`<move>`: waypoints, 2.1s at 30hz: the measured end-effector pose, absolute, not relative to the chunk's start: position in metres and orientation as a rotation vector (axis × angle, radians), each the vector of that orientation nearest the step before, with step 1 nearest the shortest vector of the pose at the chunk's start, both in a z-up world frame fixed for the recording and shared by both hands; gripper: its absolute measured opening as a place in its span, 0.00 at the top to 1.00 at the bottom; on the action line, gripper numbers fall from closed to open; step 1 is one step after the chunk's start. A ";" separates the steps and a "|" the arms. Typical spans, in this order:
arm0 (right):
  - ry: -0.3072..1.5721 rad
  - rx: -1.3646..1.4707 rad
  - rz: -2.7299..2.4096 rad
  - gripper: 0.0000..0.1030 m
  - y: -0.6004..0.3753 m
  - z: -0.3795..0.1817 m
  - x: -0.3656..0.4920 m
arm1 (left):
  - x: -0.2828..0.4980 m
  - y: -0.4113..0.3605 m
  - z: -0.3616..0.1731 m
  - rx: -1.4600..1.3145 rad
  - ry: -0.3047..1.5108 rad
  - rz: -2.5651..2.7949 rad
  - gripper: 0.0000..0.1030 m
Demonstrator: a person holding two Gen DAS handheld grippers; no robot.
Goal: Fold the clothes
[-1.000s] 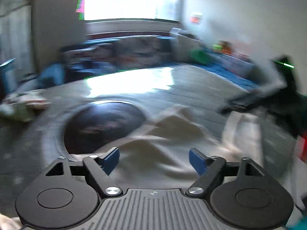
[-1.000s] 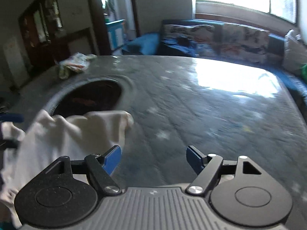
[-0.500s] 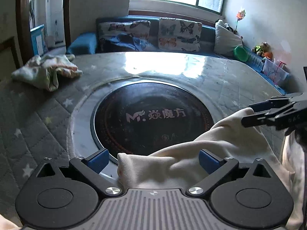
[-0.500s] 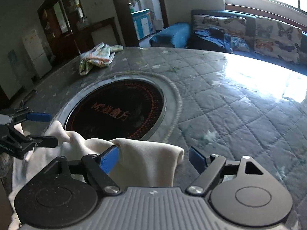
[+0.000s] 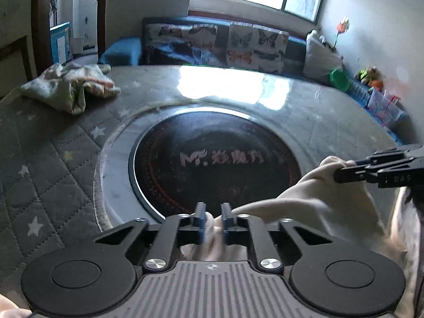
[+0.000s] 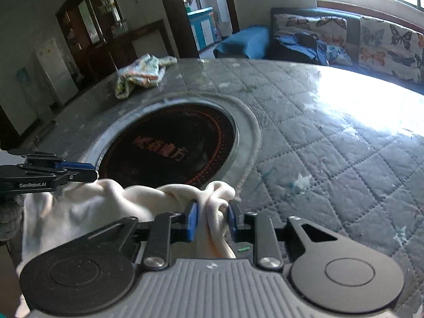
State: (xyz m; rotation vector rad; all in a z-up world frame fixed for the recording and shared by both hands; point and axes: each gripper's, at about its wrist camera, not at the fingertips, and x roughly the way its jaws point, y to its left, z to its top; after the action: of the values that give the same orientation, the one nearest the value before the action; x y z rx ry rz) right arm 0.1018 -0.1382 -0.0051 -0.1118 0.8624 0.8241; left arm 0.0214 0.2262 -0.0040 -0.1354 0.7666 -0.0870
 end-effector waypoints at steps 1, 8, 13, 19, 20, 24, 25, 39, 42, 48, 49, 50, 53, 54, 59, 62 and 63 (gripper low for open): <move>0.848 -0.111 0.833 0.82 -0.140 -0.002 0.098 | 0.018 0.226 0.000 -0.138 0.751 -0.098 0.91; 0.728 -0.139 0.918 0.83 -0.152 0.025 0.063 | -0.021 0.215 0.025 -0.121 0.634 -0.228 0.94; 0.631 -0.291 1.040 0.83 -0.161 0.037 0.020 | -0.053 0.201 0.027 -0.019 0.635 -0.332 0.91; 0.660 -0.463 1.145 0.83 -0.154 0.018 -0.018 | -0.035 0.209 0.023 -0.047 0.647 -0.230 0.45; 0.671 -0.476 1.153 0.82 -0.152 0.014 -0.021 | -0.029 0.211 0.023 -0.053 0.645 -0.205 0.39; 0.707 -0.463 1.170 0.80 -0.150 0.007 -0.027 | -0.002 0.219 0.019 -0.098 0.669 -0.122 0.32; 0.710 -0.452 1.170 0.77 -0.152 0.007 -0.027 | 0.005 0.223 0.016 -0.120 0.685 -0.113 0.32; 0.789 -0.189 1.092 0.64 -0.173 0.015 0.004 | 0.013 0.232 -0.001 -0.235 0.744 -0.166 0.93; 0.810 -0.129 1.078 0.78 -0.173 0.017 0.012 | -0.006 0.227 0.015 -0.220 0.679 -0.213 0.95; 0.717 -0.123 1.080 0.85 -0.181 0.028 0.005 | -0.064 0.211 0.039 -0.117 0.579 -0.386 0.95; 0.699 -0.145 1.103 0.85 -0.182 0.031 -0.001 | -0.075 0.207 0.041 -0.085 0.575 -0.417 0.95; 0.681 -0.167 1.127 0.85 -0.183 0.033 -0.006 | -0.084 0.203 0.040 -0.050 0.581 -0.428 0.95; 0.652 -0.251 1.189 0.85 -0.181 0.034 -0.023 | -0.086 0.202 0.036 -0.022 0.622 -0.377 0.92; 0.662 -0.256 1.188 0.85 -0.179 0.032 -0.025 | -0.082 0.204 0.035 -0.028 0.630 -0.345 0.90; 0.696 -0.231 1.146 0.81 -0.172 0.029 -0.023 | -0.050 0.213 0.033 -0.089 0.639 -0.221 0.49; 0.709 -0.195 1.092 0.66 -0.173 0.029 -0.013 | -0.028 0.216 0.027 -0.087 0.648 -0.153 0.36; 0.710 -0.190 1.075 0.64 -0.173 0.029 -0.009 | -0.021 0.217 0.023 -0.096 0.660 -0.132 0.28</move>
State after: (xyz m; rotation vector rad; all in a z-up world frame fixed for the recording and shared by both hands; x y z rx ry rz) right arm -0.0093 -0.1733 0.0293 -0.1901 0.7101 1.0753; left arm -0.0209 0.2175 0.0233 -0.0955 0.6601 -0.1323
